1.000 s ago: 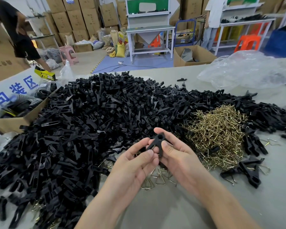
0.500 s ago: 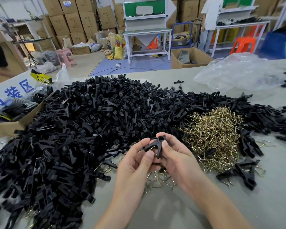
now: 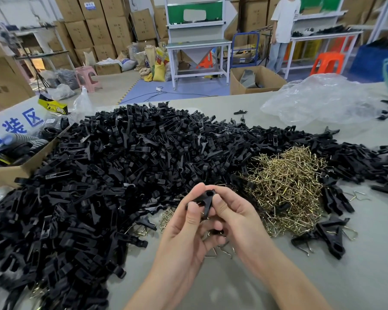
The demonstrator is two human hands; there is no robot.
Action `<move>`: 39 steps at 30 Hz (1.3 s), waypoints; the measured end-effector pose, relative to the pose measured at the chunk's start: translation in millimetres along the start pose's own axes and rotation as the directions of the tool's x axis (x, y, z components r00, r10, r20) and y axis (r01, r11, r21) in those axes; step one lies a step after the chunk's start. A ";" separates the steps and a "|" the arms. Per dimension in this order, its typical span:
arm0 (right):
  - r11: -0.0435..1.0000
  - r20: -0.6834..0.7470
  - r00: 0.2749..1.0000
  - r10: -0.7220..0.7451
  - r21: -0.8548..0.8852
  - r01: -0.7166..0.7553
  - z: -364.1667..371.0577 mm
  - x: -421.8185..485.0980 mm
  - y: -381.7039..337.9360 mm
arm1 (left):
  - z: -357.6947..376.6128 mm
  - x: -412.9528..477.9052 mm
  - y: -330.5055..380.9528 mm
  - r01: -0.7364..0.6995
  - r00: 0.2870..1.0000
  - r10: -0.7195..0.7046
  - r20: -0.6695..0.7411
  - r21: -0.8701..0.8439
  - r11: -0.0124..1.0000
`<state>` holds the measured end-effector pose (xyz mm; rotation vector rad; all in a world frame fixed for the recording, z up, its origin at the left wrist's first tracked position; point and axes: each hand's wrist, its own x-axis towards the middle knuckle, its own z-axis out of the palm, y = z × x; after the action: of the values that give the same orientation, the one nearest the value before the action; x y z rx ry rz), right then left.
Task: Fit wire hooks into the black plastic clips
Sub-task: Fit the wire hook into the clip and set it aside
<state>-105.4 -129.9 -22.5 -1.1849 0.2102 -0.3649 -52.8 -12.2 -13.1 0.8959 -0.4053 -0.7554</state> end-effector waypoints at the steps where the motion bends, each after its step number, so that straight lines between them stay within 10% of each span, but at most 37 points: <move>1: 1.000 0.010 1.000 0.005 -0.015 -0.005 -1.8 0.1 -1.0 | -0.6 0.1 0.4 0.010 1.000 -0.010 0.002 -0.011 1.000; 12: 0.980 0.133 0.990 0.051 0.184 -0.076 -0.8 -2.3 -6.9 | -8.7 -0.2 5.4 0.088 0.986 -0.069 0.150 -0.123 0.988; 39: 1.000 0.077 0.997 0.011 0.014 -0.013 -11.3 2.4 -1.5 | -11.0 6.7 0.8 0.146 0.989 -0.137 0.050 -0.271 0.951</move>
<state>-107.4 -141.1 -25.1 -1.1803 0.1476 -0.3094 -41.3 -10.7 -18.7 0.6571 -0.2567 -0.9337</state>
